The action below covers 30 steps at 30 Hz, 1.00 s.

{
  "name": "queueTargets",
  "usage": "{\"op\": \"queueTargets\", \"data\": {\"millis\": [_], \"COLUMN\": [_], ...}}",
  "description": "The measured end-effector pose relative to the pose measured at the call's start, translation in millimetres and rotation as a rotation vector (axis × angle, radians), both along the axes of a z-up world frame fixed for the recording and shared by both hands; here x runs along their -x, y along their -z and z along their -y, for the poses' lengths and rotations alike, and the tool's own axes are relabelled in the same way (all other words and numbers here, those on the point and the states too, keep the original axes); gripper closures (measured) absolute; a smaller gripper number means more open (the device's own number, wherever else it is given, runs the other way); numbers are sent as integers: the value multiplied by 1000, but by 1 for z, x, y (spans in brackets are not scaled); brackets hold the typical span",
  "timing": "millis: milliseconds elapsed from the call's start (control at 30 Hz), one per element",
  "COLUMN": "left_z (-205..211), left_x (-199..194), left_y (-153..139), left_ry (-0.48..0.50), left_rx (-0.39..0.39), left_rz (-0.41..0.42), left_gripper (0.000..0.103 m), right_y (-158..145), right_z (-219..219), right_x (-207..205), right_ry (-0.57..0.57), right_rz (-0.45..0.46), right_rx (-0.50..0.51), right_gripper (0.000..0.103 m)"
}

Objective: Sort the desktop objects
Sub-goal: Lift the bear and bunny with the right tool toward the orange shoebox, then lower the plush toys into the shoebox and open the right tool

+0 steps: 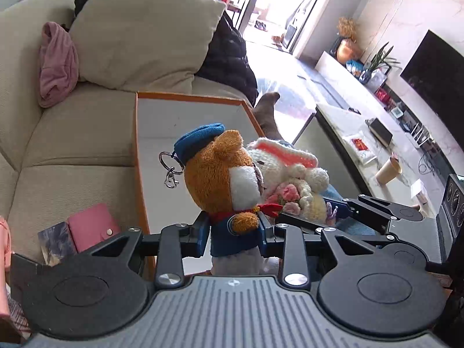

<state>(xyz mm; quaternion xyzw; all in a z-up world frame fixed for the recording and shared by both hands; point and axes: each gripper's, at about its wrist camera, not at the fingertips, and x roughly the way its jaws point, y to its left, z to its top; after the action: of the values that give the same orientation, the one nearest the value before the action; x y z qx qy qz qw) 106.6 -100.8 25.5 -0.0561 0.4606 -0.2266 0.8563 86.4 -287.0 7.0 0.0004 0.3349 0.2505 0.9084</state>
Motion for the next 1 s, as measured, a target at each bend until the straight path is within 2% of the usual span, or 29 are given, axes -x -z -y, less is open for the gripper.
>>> {"op": "queueTargets", "data": {"millis": [233,467,767,833,1000], "left_z": [21,43,48,48,46], "left_x": [-52,-75,-89,-90,-91], "left_y": [57,90,108,111,115], "left_ry": [22,95,139,149,153], "left_rx": [-104,-189,-184,-175,-160], "left_rz": [-156,-248,-311,-323,-325], "left_gripper": [66,66,66,65,65], "right_y": [39,65,61,57,39], "right_z": [-27,-35,-39,-36,-24], "right_x": [-37,-55,-63,-66,-70], "right_ry": [-34,-85,-199,-212,-250], "right_rz": [-69,-160,-219,-229,-233], "right_rx": [163,297,343,336,324], "right_gripper": [46,45,43,37,34]}}
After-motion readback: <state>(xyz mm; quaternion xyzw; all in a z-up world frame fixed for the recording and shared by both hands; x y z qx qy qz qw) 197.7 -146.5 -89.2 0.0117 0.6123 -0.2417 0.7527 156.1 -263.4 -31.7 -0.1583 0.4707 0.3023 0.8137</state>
